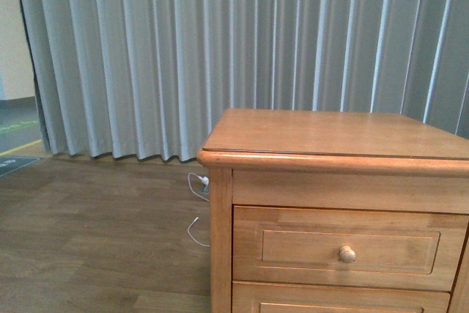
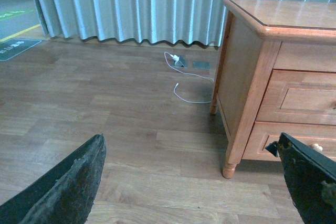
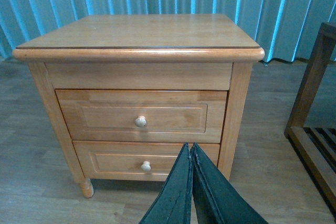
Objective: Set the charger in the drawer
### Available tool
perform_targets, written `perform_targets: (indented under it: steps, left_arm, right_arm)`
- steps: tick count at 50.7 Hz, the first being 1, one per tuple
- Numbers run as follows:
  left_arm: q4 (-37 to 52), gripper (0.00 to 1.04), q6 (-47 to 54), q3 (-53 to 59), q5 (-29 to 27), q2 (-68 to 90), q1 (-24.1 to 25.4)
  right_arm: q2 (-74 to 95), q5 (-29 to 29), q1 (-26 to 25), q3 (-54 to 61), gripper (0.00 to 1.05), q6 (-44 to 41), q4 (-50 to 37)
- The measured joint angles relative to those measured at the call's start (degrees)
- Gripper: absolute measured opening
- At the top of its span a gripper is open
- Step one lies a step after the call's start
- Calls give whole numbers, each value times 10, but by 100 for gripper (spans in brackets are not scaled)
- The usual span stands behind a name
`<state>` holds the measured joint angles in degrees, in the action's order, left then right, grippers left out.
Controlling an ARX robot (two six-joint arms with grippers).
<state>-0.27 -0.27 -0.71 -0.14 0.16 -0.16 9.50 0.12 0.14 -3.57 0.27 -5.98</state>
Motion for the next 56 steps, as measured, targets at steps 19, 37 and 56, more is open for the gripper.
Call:
perform_targets:
  steps: [19, 37, 56]
  left_arm:
    - [0, 99, 0, 0, 0, 0, 0]
    - [0, 99, 0, 0, 0, 0, 0]
    - [0, 99, 0, 0, 0, 0, 0]
  right_arm:
    - [-91, -1, 0, 32, 2, 0, 61]
    - [-92, -1, 0, 32, 2, 0, 61]
    - [-92, -1, 0, 32, 60, -1, 61]
